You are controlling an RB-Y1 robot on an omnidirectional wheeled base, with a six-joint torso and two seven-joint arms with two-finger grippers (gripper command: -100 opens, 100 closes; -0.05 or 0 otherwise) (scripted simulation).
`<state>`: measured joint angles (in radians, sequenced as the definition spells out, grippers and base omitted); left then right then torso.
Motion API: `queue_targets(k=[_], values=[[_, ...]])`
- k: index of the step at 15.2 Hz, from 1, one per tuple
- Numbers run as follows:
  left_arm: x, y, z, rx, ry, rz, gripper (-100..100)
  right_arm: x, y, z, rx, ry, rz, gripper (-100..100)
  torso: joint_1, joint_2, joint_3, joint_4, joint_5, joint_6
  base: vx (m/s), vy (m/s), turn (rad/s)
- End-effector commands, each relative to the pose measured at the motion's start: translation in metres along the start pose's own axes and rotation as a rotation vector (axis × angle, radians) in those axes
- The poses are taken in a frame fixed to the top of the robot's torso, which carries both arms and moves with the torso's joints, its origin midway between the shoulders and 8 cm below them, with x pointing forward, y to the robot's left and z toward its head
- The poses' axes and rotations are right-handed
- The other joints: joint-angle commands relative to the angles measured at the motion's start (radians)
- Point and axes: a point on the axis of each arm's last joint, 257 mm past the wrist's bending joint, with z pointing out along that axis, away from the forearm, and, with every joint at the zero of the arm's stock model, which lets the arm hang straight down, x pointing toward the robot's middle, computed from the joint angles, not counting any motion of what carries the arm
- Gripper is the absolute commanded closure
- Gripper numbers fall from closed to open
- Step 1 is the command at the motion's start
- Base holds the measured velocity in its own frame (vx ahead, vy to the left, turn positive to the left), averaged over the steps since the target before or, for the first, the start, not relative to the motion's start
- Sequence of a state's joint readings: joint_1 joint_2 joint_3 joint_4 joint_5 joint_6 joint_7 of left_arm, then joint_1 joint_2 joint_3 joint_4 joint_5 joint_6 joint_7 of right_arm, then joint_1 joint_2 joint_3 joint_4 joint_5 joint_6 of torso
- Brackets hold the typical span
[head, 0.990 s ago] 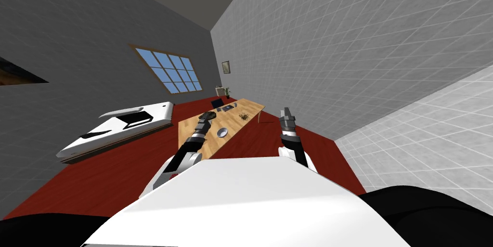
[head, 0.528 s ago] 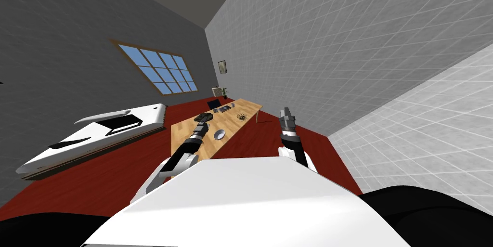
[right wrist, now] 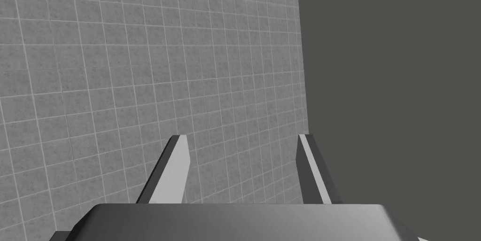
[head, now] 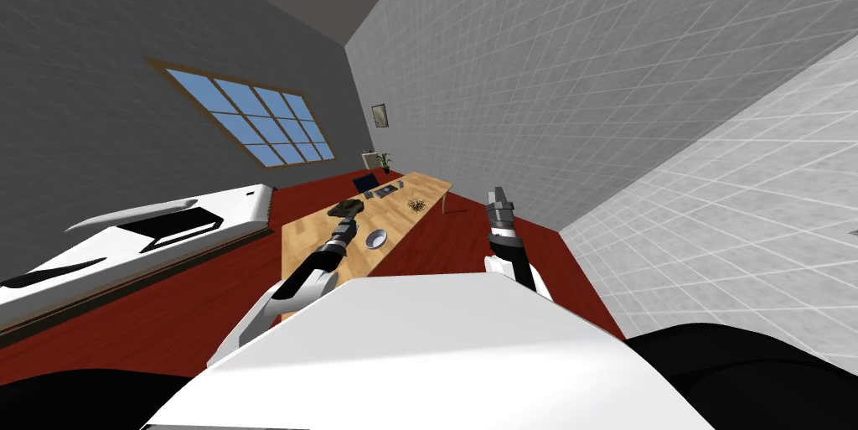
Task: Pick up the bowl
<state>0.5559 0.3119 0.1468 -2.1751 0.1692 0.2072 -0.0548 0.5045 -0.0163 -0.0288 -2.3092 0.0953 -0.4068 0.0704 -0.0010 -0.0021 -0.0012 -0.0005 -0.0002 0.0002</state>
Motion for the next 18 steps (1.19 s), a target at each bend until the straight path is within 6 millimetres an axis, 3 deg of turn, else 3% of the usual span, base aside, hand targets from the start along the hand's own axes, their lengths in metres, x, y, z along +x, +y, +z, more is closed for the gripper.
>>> queue_targets(k=[1, 2, 3, 5, 6, 8, 9, 13, 18], values=[[-0.005, 0.018, -0.001, -0.061, -0.008, 0.005, -100, 0.0, 0.0, 0.0, 0.0, 0.0, 0.0, 0, 0.0, 0.0, 0.0, 0.0, 0.0, 0.0, 0.028, -0.011, -0.114], [-0.005, 0.018, -0.001, -0.061, -0.008, 0.005, -100, 0.0, 0.0, 0.0, 0.0, 0.0, 0.0, 0, 0.0, 0.0, 0.0, 0.0, 0.0, 0.0, 0.02, -0.005, -0.05], [-0.013, 0.034, -0.004, -0.111, -0.022, 0.01, -100, 0.0, 0.0, 0.0, 0.0, 0.0, 0.0, 0, 0.0, 0.0, 0.0, 0.0, 0.0, 0.0, 0.029, -0.008, -0.117], [-0.013, 0.038, -0.005, -0.124, -0.022, 0.01, -100, 0.0, 0.0, 0.0, 0.0, 0.0, 0.0, 0, 0.0, 0.0, 0.0, 0.0, 0.0, 0.0, 0.027, -0.003, -0.082], [-0.022, 0.054, -0.009, -0.177, -0.036, 0.013, -100, 0.0, 0.0, 0.0, 0.0, 0.0, 0.0, 0, 0.0, 0.0, 0.0, 0.0, 0.0, 0.0, 0.027, -0.007, -0.106], [-0.022, 0.057, -0.009, -0.188, -0.036, 0.013, -100, 0.0, 0.0, 0.0, 0.0, 0.0, 0.0, 0, 0.0, 0.0, 0.0, 0.0, 0.0, 0.0, 0.026, -0.005, -0.081], [-0.03, 0.073, -0.014, -0.24, -0.051, 0.014, -100, 0.0, 0.0, 0.0, 0.0, 0.0, 0.0, 0, 0.0, 0.0, 0.0, 0.0, 0.0, 0.0, 0.027, -0.006, -0.099], [-0.038, 0.095, -0.022, -0.316, -0.064, 0.011, -100, 0.0, 0.0, 0.0, 0.0, 0.0, 0.0, 0, 0.0, 0.0, 0.0, 0.0, 0.0, 0.0, 0.033, -0.005, -0.116], [-0.059, 0.144, -0.048, -0.481, -0.109, -0.006, -100, 0.0, 0.0, 0.0, 0.0, 0.0, 0.0, 0, 0.0, 0.0, 0.0, 0.0, 0.0, 0.0, 0.037, -0.007, -0.136]])
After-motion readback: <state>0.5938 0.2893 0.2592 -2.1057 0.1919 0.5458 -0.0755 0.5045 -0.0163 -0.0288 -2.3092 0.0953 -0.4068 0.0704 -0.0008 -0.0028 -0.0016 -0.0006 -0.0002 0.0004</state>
